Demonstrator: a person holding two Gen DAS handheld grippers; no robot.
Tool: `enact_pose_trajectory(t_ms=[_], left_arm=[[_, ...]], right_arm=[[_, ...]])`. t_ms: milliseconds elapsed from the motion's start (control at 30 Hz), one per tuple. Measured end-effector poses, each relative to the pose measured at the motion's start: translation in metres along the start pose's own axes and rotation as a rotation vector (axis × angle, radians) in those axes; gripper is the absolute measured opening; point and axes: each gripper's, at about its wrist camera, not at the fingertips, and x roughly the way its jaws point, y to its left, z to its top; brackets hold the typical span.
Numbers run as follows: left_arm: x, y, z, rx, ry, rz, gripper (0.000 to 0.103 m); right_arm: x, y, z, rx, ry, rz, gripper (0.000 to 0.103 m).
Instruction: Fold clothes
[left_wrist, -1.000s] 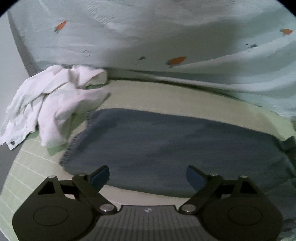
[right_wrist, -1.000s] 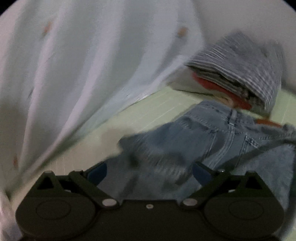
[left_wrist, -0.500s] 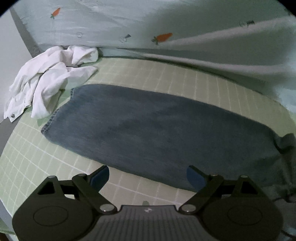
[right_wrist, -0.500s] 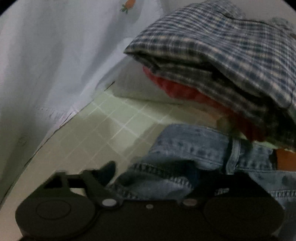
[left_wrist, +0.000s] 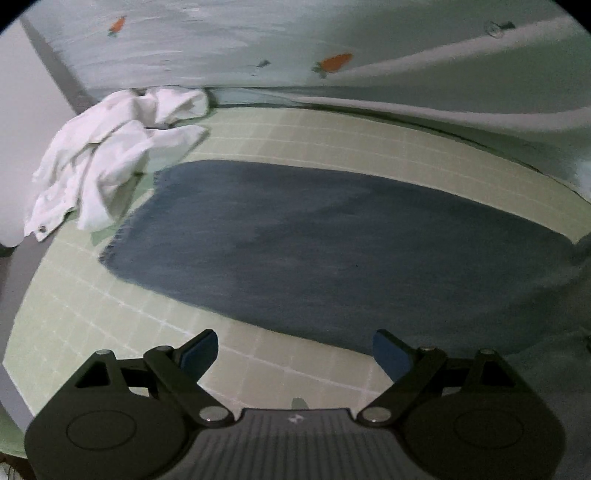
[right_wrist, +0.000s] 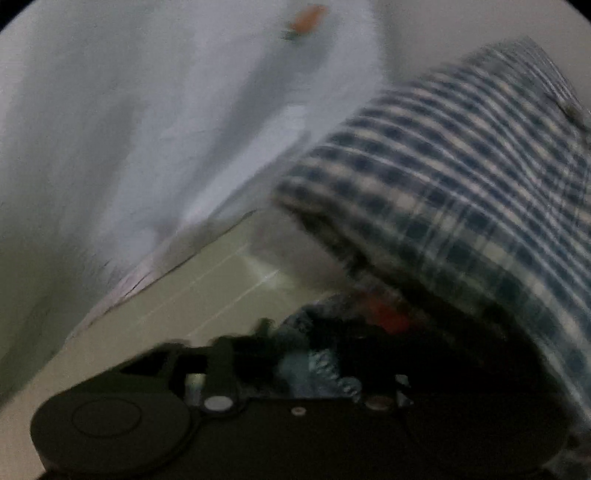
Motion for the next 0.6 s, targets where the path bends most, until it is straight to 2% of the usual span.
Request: enact_pose_trajectory(t_ms=[33, 67, 133, 267, 400, 500, 600], left_arm=[[-0.001, 0.009, -0.001, -0.009, -0.008, 0.010, 0.091], [-0.002, 0.017, -0.001, -0.018, -0.013, 0.019, 0.091], [-0.001, 0.036, -0.003, -0.048, -0.015, 0.027, 0.092], [0.002, 0.079, -0.010, -0.120, -0.010, -0.007, 0.095], [0.008, 0.119, -0.023, -0.172, 0.018, -0.013, 0.096], [0.018, 0.155, -0.039, -0.245, 0.066, -0.035, 0.097], [0.035, 0.193, -0.059, -0.366, 0.156, -0.075, 0.097]], right_arm=[[-0.010, 0.002, -0.006, -0.030, -0.013, 0.025, 0.077], [-0.023, 0.004, -0.014, -0.056, -0.026, 0.046, 0.093], [-0.051, 0.005, -0.036, -0.095, -0.050, 0.093, 0.101], [-0.111, 0.001, -0.090, -0.119, -0.044, 0.159, 0.103], [-0.163, 0.002, -0.156, -0.124, 0.028, 0.144, 0.103], [-0.197, 0.006, -0.203, -0.118, 0.095, 0.154, 0.103], [-0.227, 0.010, -0.246, -0.120, 0.172, 0.166, 0.103]])
